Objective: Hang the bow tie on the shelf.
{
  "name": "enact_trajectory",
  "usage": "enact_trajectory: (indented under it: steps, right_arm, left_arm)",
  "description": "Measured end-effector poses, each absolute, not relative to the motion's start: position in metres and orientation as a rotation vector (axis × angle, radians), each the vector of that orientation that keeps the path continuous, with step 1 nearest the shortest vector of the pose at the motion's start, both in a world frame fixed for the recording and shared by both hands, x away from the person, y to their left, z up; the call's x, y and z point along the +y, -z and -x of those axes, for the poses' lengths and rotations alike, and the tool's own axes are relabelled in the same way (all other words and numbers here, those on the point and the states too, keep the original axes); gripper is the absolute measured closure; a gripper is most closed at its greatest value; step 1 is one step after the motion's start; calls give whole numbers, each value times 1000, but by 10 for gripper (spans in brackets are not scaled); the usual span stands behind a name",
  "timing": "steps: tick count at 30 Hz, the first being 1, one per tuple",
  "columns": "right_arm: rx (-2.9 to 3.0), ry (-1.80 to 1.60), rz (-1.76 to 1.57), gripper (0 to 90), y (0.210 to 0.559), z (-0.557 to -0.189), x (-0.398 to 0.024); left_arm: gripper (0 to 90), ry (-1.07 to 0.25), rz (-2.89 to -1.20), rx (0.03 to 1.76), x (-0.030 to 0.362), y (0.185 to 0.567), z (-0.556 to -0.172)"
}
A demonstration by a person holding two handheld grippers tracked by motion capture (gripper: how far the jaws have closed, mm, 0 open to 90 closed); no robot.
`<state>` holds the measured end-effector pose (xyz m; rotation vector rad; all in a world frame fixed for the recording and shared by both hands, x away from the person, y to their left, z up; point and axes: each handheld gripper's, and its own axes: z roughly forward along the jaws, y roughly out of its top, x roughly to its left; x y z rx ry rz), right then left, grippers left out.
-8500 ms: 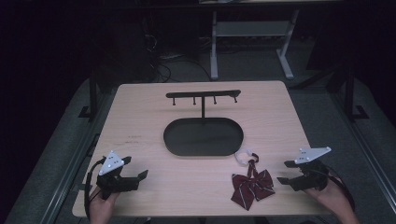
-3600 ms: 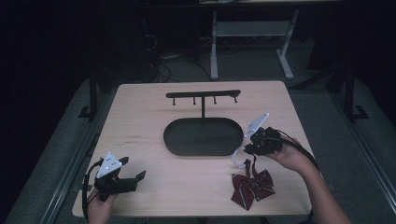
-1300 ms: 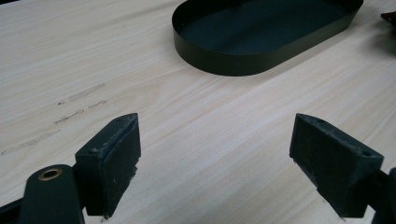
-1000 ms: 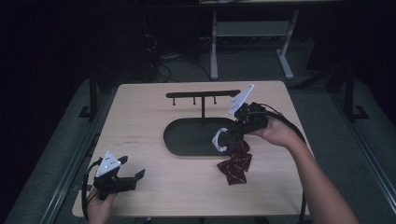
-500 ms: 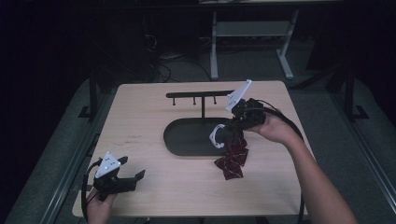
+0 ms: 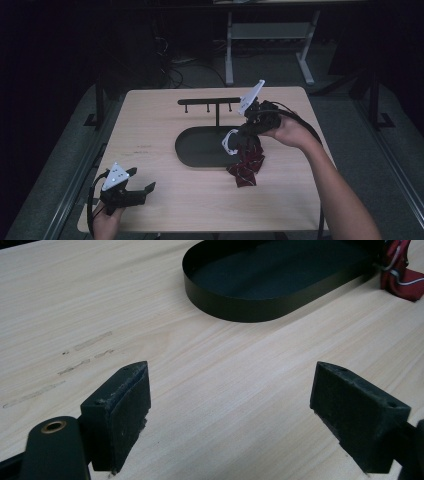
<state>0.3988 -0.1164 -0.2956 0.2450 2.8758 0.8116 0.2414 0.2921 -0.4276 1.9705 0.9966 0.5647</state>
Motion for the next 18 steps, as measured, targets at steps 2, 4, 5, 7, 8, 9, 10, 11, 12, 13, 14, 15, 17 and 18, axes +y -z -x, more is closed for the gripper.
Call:
enact_trajectory:
  steps: [2,4,5,7,8,9,10,11,12,13,14,15,17,18]
  right_arm:
    - [2878,-814,-251,840,294,-400,-116]
    - [2871,-801,-242,840,291,-402,-115]
    - [2871,-801,-242,840,291,-402,-115]
    - [2870,-802,-249,841,288,-403,-115]
    - [2870,-796,-266,841,286,-404,-114]
    - [2870,-790,-260,840,285,-405,-114]
    - [2868,-790,-262,840,284,-406,-113]
    - [2868,-790,-262,840,284,-406,-113]
    - [2870,-786,-269,840,283,-406,-113]
    - [2867,-779,-258,840,282,-408,-113]
    - [2868,-781,-269,840,281,-408,-112]
    - [2868,-780,-270,840,281,-409,-112]
    - [2864,-788,-275,840,280,-410,-112]
    - [2866,-785,-274,840,279,-411,-112]
  left_arm:
    - [161,-566,-1971,994,292,428,-241]
    - [161,-565,-1971,995,292,428,-241]
    - [161,-565,-1971,995,292,428,-241]
    - [161,-564,-1972,995,292,428,-241]
    - [161,-563,-1972,995,292,428,-242]
    - [161,-564,-1974,995,292,428,-242]
    - [161,-563,-1973,995,292,428,-242]
    - [161,-563,-1973,995,292,428,-242]
    - [161,-563,-1970,996,292,428,-241]
    - [161,-564,-1971,995,292,428,-241]
    - [161,-564,-1971,995,292,428,-241]
    - [161,-564,-1970,995,292,428,-241]
    - [161,-563,-1970,996,292,428,-242]
    - [161,-563,-1969,995,292,428,-242]
